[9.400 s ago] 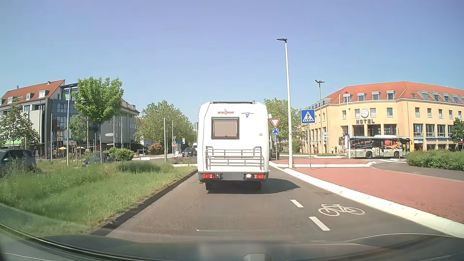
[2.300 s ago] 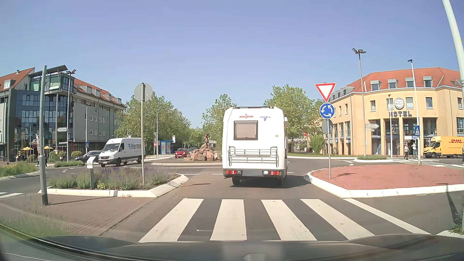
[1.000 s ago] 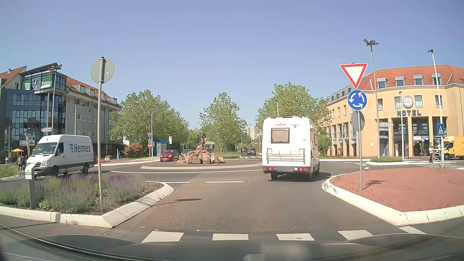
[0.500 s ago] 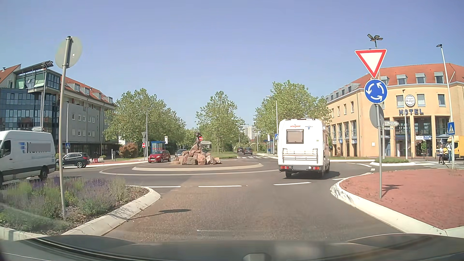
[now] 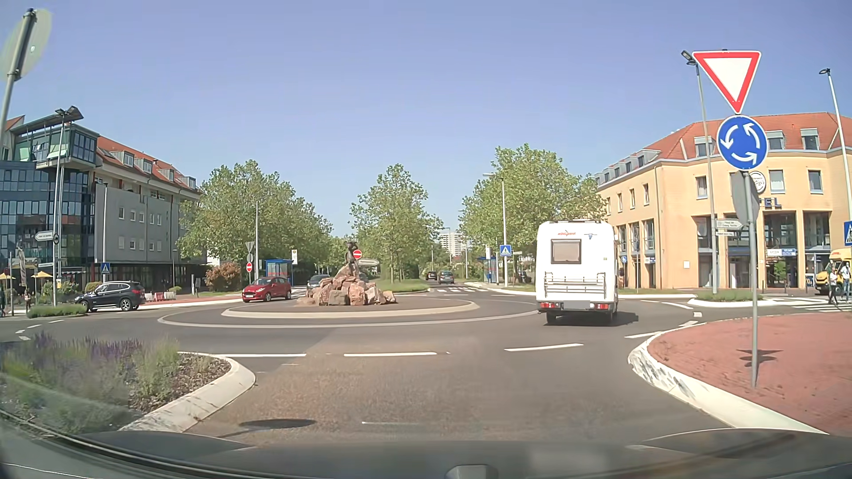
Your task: Follow the waypoints while adhering to traffic rules and regulations
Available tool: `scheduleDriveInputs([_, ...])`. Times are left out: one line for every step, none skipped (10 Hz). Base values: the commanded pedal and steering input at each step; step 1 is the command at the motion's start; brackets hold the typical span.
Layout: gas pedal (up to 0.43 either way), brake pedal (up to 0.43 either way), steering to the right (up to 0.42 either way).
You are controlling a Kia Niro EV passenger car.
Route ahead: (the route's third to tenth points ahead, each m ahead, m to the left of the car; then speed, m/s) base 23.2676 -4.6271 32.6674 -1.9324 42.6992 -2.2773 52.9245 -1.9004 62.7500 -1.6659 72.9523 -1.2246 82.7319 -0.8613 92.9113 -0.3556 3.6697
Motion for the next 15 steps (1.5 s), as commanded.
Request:
scheduleDriveInputs([0.280,0.000,0.034])
scheduleDriveInputs([0.287,0.000,0.035])
scheduleDriveInputs([0.287,0.000,0.036])
scheduleDriveInputs([0.287,0.000,0.041])
scheduleDriveInputs([0.280,0.000,0.053])
scheduleDriveInputs([0.248,0.000,0.067])
scheduleDriveInputs([0.209,0.000,0.080])
scheduleDriveInputs([0.209,0.000,0.089])
scheduleDriveInputs([0.197,0.000,0.102])
scheduleDriveInputs([0.177,0.000,0.114])
scheduleDriveInputs([0.169,0.000,0.127])
scheduleDriveInputs([0.130,0.000,0.140])
scheduleDriveInputs([0.110,0.000,0.152])
scheduleDriveInputs([0.110,0.000,0.165])
scheduleDriveInputs([0.087,0.000,0.182])
